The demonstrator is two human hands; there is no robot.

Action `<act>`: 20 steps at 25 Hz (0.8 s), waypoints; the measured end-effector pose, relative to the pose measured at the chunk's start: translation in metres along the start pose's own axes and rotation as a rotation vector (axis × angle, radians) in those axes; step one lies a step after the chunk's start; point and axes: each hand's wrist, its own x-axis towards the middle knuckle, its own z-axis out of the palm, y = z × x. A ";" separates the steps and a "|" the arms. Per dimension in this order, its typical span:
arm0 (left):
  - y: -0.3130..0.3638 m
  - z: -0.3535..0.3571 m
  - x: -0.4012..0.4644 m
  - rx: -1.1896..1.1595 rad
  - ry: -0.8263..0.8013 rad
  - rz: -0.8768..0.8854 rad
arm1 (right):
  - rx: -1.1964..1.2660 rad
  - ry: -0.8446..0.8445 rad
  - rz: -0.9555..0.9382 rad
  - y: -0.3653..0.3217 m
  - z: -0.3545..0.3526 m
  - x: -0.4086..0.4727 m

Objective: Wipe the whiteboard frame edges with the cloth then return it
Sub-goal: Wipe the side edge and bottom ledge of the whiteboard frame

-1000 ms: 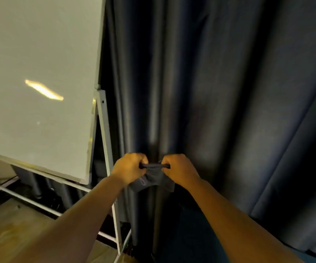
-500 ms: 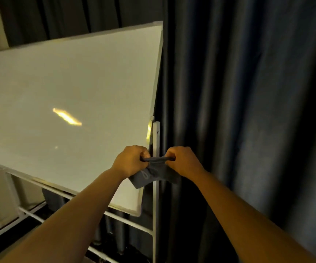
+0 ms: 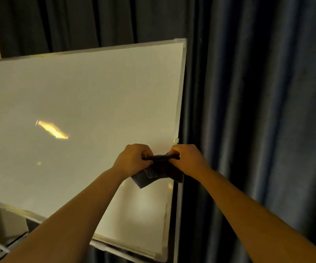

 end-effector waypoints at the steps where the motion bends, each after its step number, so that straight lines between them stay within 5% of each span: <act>1: -0.002 -0.004 0.014 0.007 0.012 0.026 | -0.020 0.032 -0.009 0.001 -0.003 0.012; 20: 0.033 -0.096 0.320 -0.038 0.351 0.581 | -0.524 0.691 -0.084 0.018 -0.137 0.237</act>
